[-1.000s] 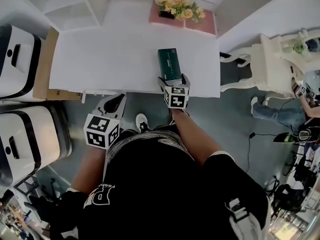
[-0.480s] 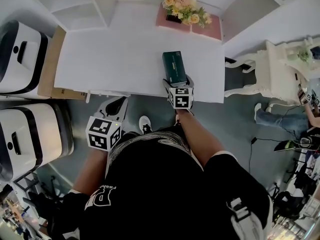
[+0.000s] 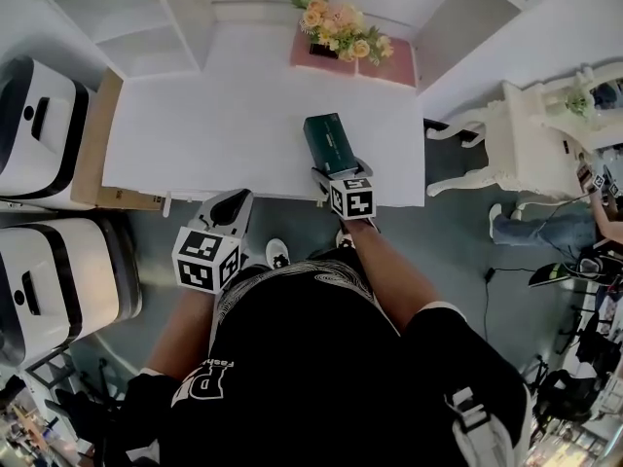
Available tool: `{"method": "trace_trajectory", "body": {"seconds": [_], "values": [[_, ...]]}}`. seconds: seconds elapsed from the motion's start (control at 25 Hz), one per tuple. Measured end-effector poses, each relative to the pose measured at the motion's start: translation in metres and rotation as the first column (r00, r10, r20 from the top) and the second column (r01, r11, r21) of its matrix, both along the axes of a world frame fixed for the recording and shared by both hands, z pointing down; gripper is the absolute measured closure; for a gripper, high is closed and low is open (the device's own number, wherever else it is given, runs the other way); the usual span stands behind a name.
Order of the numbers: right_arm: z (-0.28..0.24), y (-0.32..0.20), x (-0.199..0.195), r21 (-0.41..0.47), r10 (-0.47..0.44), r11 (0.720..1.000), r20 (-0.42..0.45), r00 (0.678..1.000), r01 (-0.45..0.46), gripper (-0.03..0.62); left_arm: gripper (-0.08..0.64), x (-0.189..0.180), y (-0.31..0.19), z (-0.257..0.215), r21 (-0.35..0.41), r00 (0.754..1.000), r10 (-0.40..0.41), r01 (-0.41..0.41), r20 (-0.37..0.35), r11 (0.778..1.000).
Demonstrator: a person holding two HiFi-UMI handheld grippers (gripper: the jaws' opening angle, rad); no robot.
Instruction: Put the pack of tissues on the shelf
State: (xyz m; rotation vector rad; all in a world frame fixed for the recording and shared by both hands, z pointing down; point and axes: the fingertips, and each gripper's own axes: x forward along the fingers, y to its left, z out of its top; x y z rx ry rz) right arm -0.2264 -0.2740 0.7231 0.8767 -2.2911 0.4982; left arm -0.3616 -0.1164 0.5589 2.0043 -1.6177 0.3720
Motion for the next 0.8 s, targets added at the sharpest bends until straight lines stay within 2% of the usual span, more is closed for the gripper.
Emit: {"method": "trace_trajectory", "body": {"seconds": [0.32,0.8], "values": [[-0.037,0.001,0.018,0.023,-0.025,0.999,0.049,0.998,0.024,0.141,0.546,0.012,-0.02,-0.014,0.048,1.0,0.009,-0.009,-0.006,0.999],[-0.127,-0.019,0.057,0.082,-0.026,0.997,0.204,0.979,0.009,0.141,0.546,0.049,-0.066,-0.039,0.117,0.999,0.036,-0.035,-0.009,0.993]]}}
